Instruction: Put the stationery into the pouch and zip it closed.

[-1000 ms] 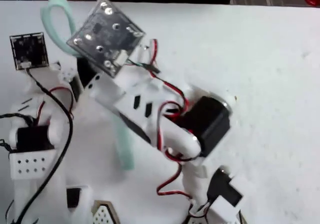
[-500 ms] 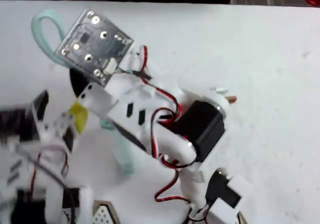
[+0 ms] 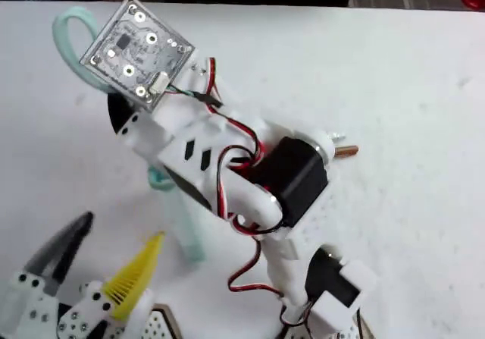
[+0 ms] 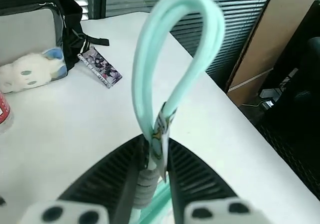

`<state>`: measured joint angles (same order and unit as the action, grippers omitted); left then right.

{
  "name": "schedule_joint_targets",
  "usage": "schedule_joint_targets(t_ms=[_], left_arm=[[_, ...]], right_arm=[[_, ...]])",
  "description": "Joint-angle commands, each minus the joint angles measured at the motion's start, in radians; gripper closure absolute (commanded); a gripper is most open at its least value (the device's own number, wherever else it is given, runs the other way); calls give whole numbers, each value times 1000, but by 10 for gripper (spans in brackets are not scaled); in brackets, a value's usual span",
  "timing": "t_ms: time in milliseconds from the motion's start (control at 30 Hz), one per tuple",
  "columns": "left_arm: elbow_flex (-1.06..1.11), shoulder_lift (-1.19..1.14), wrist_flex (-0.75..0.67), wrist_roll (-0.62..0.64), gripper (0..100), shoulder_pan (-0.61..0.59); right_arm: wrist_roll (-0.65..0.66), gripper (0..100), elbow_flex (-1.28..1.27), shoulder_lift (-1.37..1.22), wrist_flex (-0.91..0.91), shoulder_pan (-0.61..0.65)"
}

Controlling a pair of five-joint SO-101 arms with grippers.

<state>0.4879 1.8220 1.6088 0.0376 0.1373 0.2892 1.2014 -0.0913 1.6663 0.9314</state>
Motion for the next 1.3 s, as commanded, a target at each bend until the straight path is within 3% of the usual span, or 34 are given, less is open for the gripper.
schedule_joint_targets(t_ms=[0, 133, 367, 567, 900, 1067, 1267], left_arm=[[75, -15, -44, -12, 675, 173], [226, -15, -155, -74, 679, 170], [457, -15, -307, -74, 679, 91], [503, -8, -319, -75, 683, -31], [491, -8, -358, -83, 809, -85], [505, -8, -457, -83, 847, -85], [667, -8, -657, -77, 928, -84]], right_arm=[[-5, 981, 23, 1, -25, 12], [-2, 981, 23, 1, -25, 22], [-5, 981, 23, 4, -25, 22], [-8, 981, 23, 10, -25, -33], [-9, 981, 25, 13, -10, -79], [-8, 981, 23, 70, 5, -81], [-8, 981, 11, 116, 39, -153]])
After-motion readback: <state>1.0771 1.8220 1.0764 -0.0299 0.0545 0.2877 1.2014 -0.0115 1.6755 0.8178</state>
